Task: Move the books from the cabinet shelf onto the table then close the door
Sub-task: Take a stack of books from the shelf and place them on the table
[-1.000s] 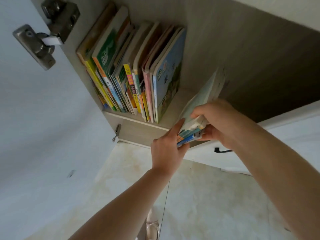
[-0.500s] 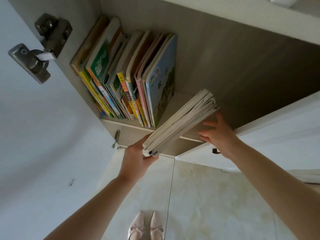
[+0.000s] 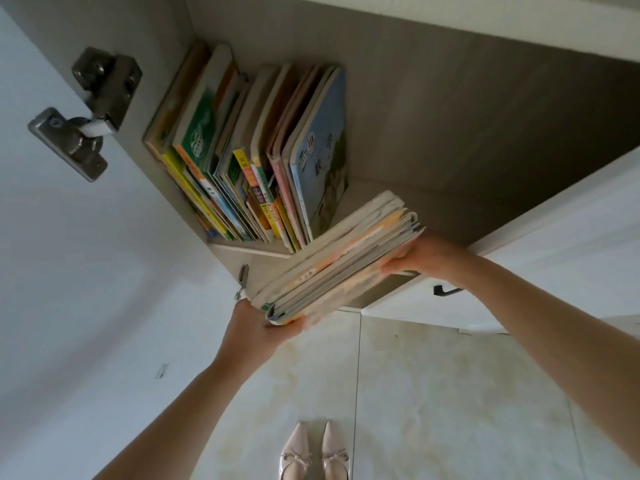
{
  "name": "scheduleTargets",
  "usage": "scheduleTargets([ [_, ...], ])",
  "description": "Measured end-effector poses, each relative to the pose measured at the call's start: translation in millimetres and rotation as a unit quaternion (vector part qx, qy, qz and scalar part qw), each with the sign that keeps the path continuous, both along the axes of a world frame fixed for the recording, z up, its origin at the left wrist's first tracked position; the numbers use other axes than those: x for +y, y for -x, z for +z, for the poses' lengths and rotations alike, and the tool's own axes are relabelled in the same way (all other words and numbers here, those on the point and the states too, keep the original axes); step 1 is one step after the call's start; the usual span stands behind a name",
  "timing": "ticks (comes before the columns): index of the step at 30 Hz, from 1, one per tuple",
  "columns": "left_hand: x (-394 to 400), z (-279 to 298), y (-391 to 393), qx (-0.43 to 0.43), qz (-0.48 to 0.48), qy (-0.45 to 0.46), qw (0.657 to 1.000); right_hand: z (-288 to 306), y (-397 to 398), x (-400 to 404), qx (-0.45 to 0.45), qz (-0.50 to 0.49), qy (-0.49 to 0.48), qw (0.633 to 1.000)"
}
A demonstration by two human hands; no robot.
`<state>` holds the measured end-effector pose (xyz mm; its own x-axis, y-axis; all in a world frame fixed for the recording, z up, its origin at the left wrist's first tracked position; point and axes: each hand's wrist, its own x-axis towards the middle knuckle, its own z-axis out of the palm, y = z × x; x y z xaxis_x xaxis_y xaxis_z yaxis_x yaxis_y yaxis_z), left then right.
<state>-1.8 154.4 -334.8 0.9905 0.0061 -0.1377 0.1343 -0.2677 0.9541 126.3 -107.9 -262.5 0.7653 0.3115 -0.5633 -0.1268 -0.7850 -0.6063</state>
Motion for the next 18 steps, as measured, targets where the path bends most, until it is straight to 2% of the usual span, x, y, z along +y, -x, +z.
scheduleTargets([
  [5, 18, 35, 24, 0.097, -0.044, 0.075, 0.991, 4, 33, -6, 0.090, -0.012, -0.080, 0.993],
  [8, 20, 73, 44, 0.156, -0.045, 0.112, 0.980, 30, 63, -11, 0.131, -0.042, -0.107, 0.985],
  [14, 15, 132, 104, 0.236, 0.073, 0.226, 0.942, 103, 138, 0, 0.228, -0.127, -0.243, 0.934],
  [18, 1, 175, 157, 0.213, 0.170, 0.317, 0.908, 148, 181, 15, 0.246, -0.152, -0.285, 0.914],
])
